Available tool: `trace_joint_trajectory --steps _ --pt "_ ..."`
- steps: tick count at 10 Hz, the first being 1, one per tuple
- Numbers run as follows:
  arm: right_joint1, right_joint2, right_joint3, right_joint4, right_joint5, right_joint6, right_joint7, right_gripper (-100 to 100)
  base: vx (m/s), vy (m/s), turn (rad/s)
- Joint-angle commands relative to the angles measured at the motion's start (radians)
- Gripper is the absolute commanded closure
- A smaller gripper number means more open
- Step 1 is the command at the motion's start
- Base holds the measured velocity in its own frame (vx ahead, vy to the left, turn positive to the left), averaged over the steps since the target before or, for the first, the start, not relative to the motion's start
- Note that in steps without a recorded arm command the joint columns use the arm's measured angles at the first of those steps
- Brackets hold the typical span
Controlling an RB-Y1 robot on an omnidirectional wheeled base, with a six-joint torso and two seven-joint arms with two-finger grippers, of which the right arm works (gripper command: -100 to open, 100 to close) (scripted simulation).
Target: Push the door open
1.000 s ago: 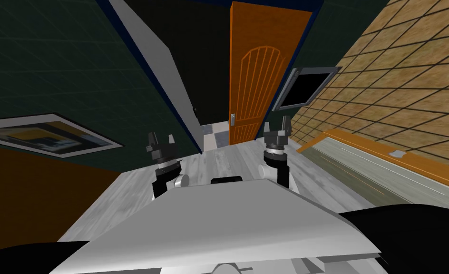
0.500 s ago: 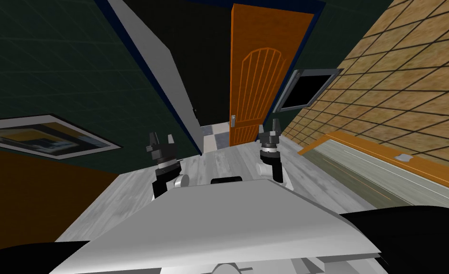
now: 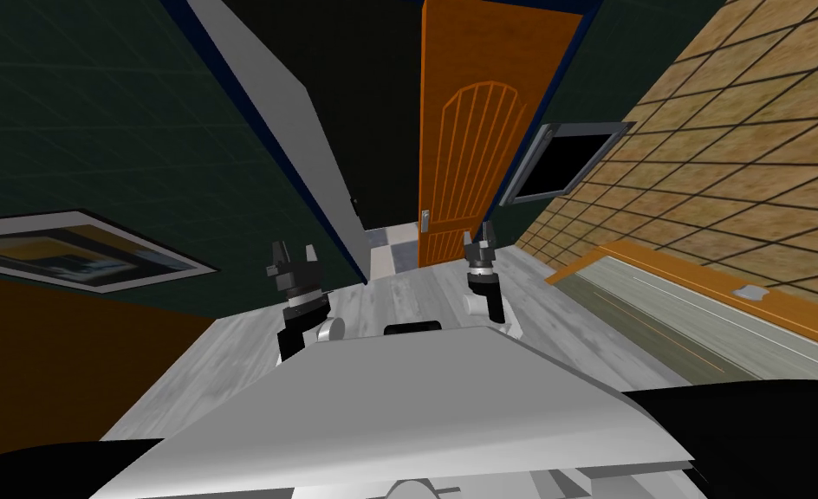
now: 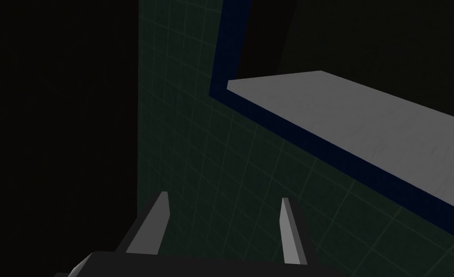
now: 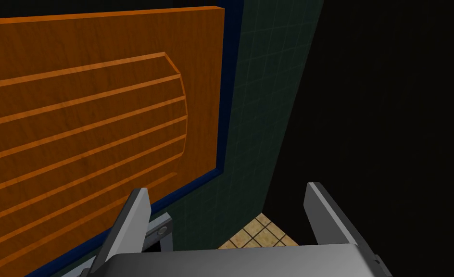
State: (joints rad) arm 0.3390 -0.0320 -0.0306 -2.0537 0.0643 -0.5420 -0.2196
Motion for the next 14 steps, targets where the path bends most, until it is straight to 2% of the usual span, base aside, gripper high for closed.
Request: trace_joint_trajectory --steps 1,2,3,4,5,6,7,8,9,11,12,13,14 --pt "-0.03 -0.011 0.0 0.05 0.01 0.004 -0.012 -100 0.078 -0.018 0.011" --pt "-0.053 -0.018 0.0 0.082 0.016 0.004 -0.019 -100 0.097 -0.012 0.018" --pt "-0.053 -0.018 0.0 0.098 0.016 0.004 -0.019 -100 0.062 -0.009 0.006" --pt "-0.078 -0.025 -0.001 0.134 0.023 0.005 -0.027 -100 0.055 -0.01 0.009" --pt "-0.078 -0.025 -0.001 0.144 0.023 0.005 -0.027 -100 0.045 -0.008 0.005" --pt "-0.103 -0.033 -0.002 0.178 0.03 0.005 -0.036 -100 0.055 -0.019 0.005" --pt "-0.103 -0.033 -0.002 0.189 0.03 0.005 -0.036 -100 0.047 -0.015 0.01" --pt "-0.128 -0.04 -0.002 0.226 0.037 0.006 -0.044 -100 0.042 -0.018 0.006" --pt "-0.128 -0.04 -0.002 0.235 0.037 0.006 -0.044 -100 0.04 -0.011 0.01" --pt "-0.182 -0.055 -0.004 0.309 0.052 0.007 -0.061 -100 0.068 -0.01 0.011" --pt "-0.182 -0.055 -0.004 0.332 0.052 0.007 -0.061 -100 0.071 -0.017 0.01" --pt "-0.182 -0.055 -0.004 0.332 0.052 0.007 -0.061 -100 0.029 -0.005 -0.001" --pt "-0.209 -0.063 -0.004 0.375 0.06 0.007 -0.07 -100 0.035 -0.004 0.007"
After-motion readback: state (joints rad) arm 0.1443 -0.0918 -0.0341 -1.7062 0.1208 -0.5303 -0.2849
